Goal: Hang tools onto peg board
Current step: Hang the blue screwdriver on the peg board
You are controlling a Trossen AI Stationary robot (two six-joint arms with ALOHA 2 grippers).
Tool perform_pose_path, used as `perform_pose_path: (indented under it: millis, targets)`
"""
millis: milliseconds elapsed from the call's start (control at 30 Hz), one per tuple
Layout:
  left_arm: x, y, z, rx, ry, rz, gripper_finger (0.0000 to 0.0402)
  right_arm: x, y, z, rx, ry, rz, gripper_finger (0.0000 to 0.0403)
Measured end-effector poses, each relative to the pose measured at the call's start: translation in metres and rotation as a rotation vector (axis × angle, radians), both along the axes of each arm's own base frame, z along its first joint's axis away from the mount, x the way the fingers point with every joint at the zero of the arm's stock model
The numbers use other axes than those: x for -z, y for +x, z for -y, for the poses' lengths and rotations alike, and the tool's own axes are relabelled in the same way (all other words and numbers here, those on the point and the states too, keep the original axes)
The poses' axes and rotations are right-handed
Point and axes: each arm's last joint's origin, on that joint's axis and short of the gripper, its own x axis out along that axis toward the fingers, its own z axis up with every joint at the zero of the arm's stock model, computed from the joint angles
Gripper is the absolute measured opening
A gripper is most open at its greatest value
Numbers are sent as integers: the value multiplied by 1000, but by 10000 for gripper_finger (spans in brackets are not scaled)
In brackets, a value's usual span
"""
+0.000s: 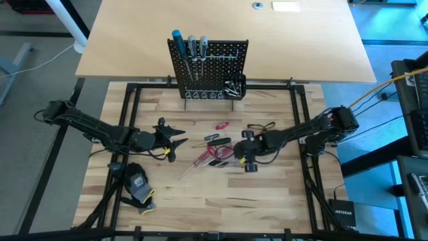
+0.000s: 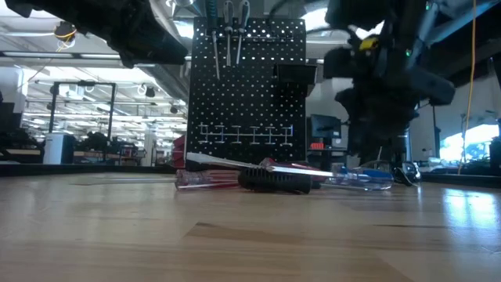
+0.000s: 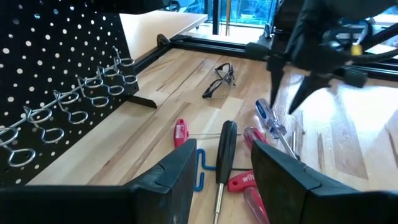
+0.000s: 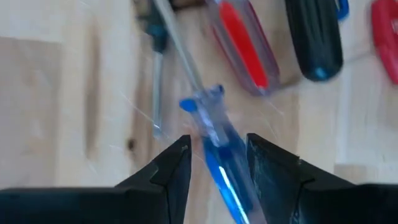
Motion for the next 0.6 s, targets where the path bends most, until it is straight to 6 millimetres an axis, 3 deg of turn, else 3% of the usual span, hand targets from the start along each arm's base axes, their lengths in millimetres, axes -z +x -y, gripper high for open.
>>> perform_pose_path:
  millis: [167,600]
  targets:
    - [1,0,0,0,2,-10,143,13,-12,12,12,10,-103,156]
    - [2,-1,0,-6,-13,-13,143,12,-24,15,48,-40,-198,156]
